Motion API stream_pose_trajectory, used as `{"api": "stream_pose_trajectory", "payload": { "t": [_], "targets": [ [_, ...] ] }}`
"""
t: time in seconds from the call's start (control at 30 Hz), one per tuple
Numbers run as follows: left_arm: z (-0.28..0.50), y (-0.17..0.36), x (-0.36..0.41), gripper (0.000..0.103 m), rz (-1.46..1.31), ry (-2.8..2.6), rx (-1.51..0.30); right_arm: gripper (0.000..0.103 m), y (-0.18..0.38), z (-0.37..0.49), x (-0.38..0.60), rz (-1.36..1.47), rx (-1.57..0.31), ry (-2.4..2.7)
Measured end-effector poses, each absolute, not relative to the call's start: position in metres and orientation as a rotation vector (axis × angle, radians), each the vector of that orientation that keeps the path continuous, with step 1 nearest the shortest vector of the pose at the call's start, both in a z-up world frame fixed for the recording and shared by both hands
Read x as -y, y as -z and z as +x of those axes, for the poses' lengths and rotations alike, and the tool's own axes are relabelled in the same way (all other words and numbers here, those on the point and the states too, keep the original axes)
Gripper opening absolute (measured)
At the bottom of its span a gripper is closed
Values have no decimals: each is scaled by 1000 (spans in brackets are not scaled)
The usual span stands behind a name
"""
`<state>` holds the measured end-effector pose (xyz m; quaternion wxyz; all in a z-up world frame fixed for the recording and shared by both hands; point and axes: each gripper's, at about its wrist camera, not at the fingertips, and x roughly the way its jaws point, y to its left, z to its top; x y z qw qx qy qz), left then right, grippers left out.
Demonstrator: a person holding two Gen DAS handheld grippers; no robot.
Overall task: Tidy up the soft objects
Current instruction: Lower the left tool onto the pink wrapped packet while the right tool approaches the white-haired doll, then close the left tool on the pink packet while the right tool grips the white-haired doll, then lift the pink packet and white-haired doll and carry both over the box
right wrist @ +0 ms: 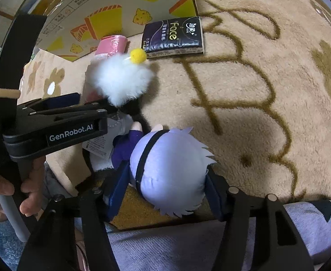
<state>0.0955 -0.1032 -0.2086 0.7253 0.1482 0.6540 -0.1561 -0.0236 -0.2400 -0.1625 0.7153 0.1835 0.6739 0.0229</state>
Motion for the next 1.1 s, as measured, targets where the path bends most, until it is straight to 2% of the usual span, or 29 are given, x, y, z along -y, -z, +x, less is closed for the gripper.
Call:
{"api": "stream_pose_trajectory", "payload": {
  "t": [0.03,0.07,0.33,0.4,0.6,0.87,1.1],
  "targets": [
    [95,207,103,59,322,354,-1442,65,161,-25,241,401,-1488,-49],
    [94,205,104,46,306,376,-1448,64,160,-25,240,397,-1485,-48],
    [80,193,114,42,335,399,-1414,64,140,-27,253,377,-1409,9],
    [79,183,117,34,317,410,-1405,64,136,-26,257,383,-1386,17],
    [68,172,117,23,308,405,-1387,64,122,-26,260,368,-1329,28],
    [42,137,105,16,291,386,-1289,64,85,-30,271,336,-1153,30],
    [38,107,84,15,260,357,-1180,64,55,-29,258,303,-982,4]
  ]
}}
